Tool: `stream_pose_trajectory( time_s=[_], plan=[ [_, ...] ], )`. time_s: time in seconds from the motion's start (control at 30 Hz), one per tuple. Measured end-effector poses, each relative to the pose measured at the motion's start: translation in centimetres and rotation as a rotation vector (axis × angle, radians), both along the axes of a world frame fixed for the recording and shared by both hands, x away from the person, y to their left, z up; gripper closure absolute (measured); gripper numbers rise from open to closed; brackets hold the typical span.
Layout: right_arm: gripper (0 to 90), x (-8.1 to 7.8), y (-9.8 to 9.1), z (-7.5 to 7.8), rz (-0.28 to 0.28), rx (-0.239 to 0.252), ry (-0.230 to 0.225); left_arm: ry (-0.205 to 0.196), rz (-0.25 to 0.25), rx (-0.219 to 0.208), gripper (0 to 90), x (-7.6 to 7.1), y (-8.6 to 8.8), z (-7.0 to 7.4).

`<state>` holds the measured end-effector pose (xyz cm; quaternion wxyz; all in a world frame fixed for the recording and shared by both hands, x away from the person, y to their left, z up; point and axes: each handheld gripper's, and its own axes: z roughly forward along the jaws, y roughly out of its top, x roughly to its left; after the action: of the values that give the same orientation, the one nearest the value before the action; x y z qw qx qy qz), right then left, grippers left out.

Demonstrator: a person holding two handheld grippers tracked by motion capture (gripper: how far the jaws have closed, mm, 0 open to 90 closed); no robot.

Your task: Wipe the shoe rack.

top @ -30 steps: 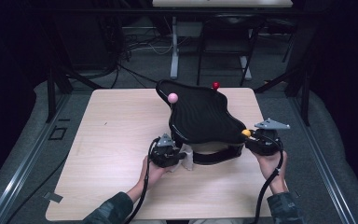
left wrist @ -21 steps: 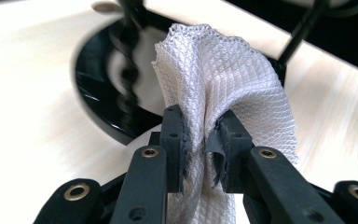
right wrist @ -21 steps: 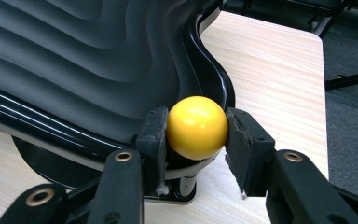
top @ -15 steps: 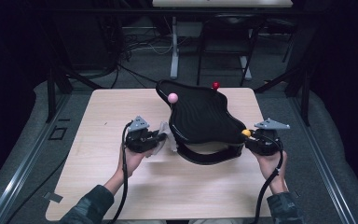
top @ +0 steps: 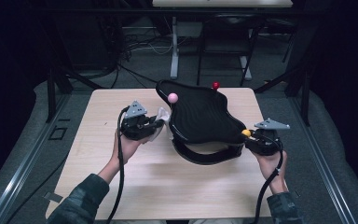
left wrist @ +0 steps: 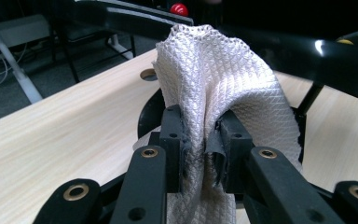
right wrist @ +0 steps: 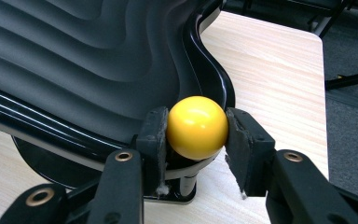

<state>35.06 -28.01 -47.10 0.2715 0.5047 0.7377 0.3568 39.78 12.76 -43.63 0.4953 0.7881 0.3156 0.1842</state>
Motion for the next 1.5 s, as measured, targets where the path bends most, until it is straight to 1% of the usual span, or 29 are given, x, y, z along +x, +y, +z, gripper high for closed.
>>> stream_pose_trajectory(
  time_s=[0.13, 0.3, 0.7, 0.8, 1.0, 1.5],
  plan=[
    [59.7, 0.0, 0.0, 0.0, 0.001, 0.001, 0.001, -0.009, 0.008, -0.004, 75.1, 0.6, -0.1, 0.7],
    [59.8, 0.0, 0.0, 0.0, 0.001, 0.000, 0.001, -0.011, 0.003, 0.003, 74.9, 1.1, -0.6, 1.3],
    [59.7, 0.0, 0.0, 0.0, -0.002, -0.001, -0.003, 0.001, -0.019, 0.022, 74.7, 1.8, -1.8, 1.4],
    [59.7, 0.0, 0.0, 0.0, 0.000, 0.000, 0.000, 0.000, -0.019, 0.018, 74.9, 1.8, -1.8, 1.4],
    [59.8, 0.0, 0.0, 0.0, 0.001, 0.000, 0.000, -0.012, -0.036, 0.006, 75.0, 1.4, -1.6, 1.7],
    [59.8, 0.0, 0.1, 0.0, -0.002, -0.002, -0.001, -0.022, -0.101, 0.004, 74.9, -0.8, -0.8, 2.5]
  ],
)
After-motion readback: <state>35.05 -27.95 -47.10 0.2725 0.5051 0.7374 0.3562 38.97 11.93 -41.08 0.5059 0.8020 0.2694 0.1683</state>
